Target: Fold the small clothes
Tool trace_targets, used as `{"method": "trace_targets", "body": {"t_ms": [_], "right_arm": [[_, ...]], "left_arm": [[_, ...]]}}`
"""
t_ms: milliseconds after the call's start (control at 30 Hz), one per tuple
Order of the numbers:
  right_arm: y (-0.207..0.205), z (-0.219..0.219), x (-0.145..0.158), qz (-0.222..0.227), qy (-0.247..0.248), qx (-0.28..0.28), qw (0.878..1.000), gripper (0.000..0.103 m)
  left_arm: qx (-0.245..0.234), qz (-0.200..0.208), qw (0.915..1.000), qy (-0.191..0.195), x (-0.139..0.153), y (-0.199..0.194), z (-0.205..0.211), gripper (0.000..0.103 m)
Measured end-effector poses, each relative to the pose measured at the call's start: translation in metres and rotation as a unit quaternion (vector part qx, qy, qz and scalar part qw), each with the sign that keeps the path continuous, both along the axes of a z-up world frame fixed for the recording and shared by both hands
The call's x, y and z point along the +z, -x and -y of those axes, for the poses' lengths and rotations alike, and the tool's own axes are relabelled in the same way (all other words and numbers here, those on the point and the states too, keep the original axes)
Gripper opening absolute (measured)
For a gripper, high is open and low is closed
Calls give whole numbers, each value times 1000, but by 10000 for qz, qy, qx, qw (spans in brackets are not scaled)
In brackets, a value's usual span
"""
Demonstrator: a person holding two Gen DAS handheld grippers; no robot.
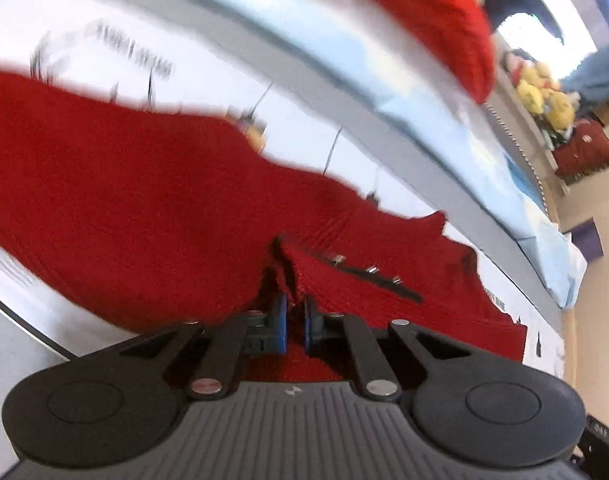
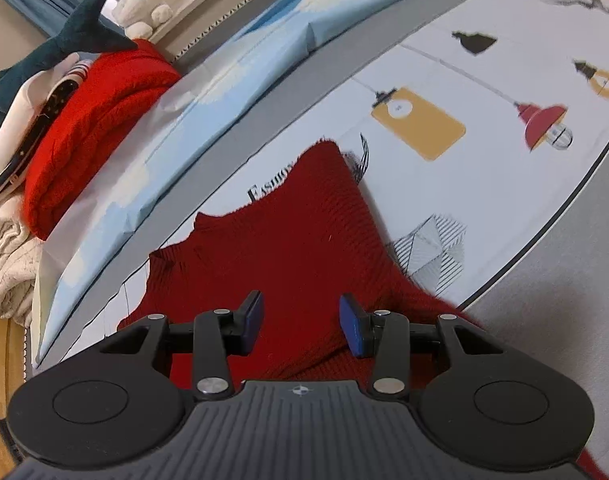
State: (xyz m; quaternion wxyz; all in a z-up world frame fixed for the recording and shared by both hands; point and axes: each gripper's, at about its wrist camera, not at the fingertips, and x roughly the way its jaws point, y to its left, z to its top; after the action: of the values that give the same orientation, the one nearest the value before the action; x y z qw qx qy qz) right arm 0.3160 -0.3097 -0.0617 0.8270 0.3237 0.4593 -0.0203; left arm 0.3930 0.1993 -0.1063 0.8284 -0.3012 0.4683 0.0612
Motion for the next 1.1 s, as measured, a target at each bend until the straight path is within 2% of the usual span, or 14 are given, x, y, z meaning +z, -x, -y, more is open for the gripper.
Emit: {"method": "trace_targets", "body": {"t_ms": [100,200,300,400,467,600,667,767,833,867,1000,1100], "right_arm": [[-4,-6,-10,-137,-88,-23,9999,44],[-9,-13,-18,-197,-111,-12,9997,44],[-12,-13,-25,-266,-35,-73,9996,44],[-14,-4,-35,-383,114,-282,9988,44],[-15,3,-42,-501,216,-404,9977,44],[-13,13,-53,-756,34,-648,9950,42],[-12,7,-42,-650,172,-564,9961,44],[-13,-12,-18,-31,424,-98,9990,43],[-14,-20,-12,243,670,154,9973,44],[-16,-20,-14,223,726,174,9970,44],[-16,4,-53,-633,173,-363,9972,43],[-12,14,-66,-908,-165,-688,9933,43]], "left_arm": [[-41,-61,9984,-567,13,8,8,9],[18,-300,9963,-808,10,11,12,9],[-26,-91,9932,-1158,20,10,15,10],[-105,204,9934,-1125,28,12,17,10],[-199,232,9940,-1047,25,9,21,10],[-416,-112,9933,-1068,6,2,30,10],[-492,-316,9913,-1181,-3,0,35,10],[-580,-439,9893,-1262,-11,0,37,10],[-631,-480,9878,-1337,-14,0,40,10],[-639,-506,9870,-1387,-17,0,40,10],[-636,-564,9865,-1402,-20,1,39,10],[-619,-560,9867,-1397,-16,2,38,13]]}}
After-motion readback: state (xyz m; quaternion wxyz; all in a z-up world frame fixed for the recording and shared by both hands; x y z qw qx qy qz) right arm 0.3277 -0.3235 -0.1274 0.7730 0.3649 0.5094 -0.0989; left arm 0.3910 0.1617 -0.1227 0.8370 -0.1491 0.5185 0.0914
